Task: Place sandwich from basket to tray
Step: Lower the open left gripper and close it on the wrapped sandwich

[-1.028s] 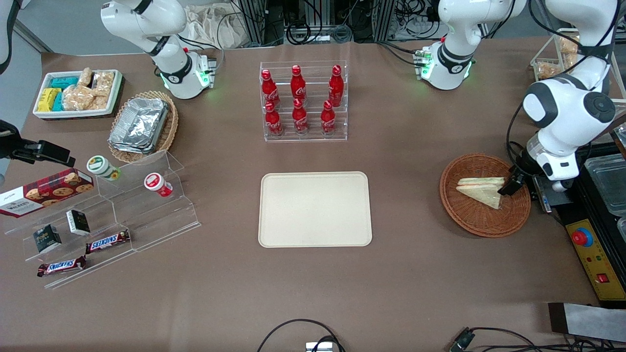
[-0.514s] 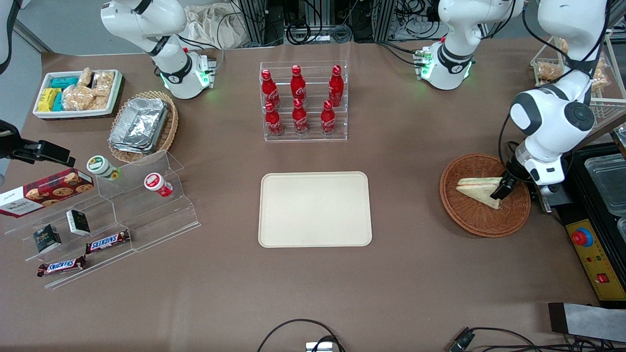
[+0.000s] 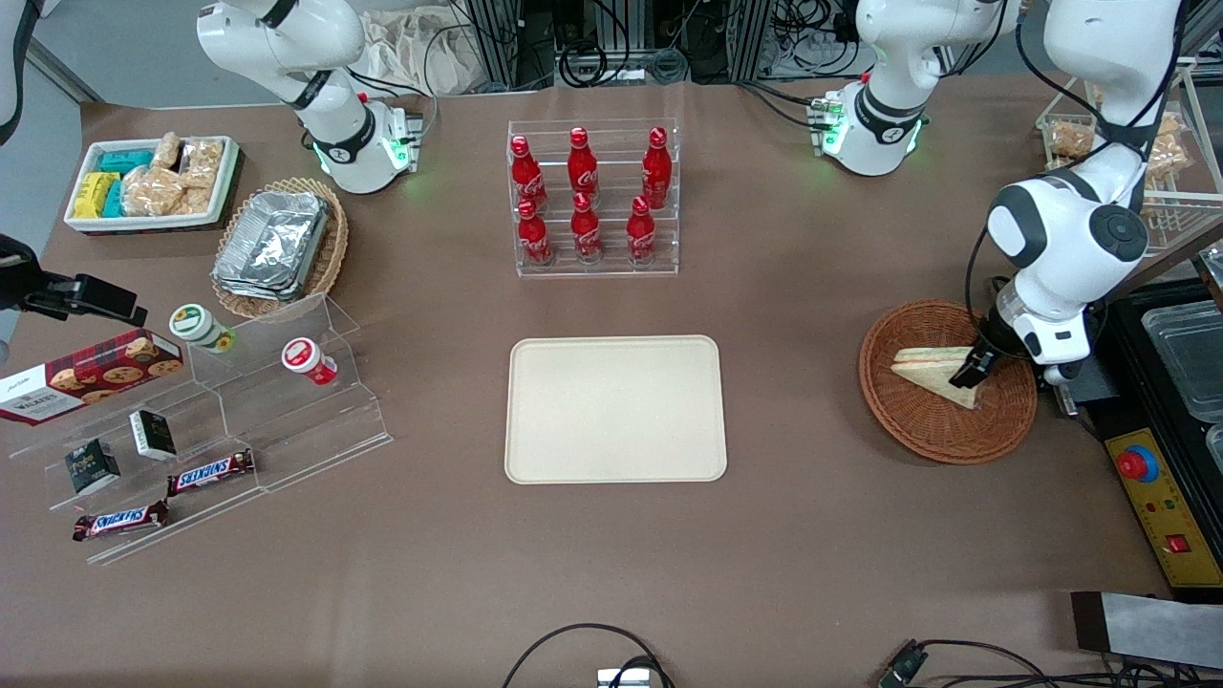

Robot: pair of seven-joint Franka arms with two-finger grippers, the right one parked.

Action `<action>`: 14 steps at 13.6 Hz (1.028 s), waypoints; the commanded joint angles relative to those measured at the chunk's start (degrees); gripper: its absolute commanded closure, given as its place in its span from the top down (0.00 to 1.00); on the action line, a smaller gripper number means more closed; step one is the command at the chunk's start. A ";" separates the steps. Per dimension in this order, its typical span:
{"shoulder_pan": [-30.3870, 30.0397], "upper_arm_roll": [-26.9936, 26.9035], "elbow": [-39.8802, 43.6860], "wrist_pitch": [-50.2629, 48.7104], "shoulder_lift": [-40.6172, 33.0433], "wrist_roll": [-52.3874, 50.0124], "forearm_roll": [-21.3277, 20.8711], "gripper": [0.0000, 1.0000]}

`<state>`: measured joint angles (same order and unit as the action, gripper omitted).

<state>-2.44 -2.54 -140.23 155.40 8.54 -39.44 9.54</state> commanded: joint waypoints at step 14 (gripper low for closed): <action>0.86 4.81 0.75 -14.85 -13.28 6.57 -9.45 0.04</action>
<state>-1.70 0.35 -139.14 143.33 -1.78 -33.81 2.74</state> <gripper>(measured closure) 0.841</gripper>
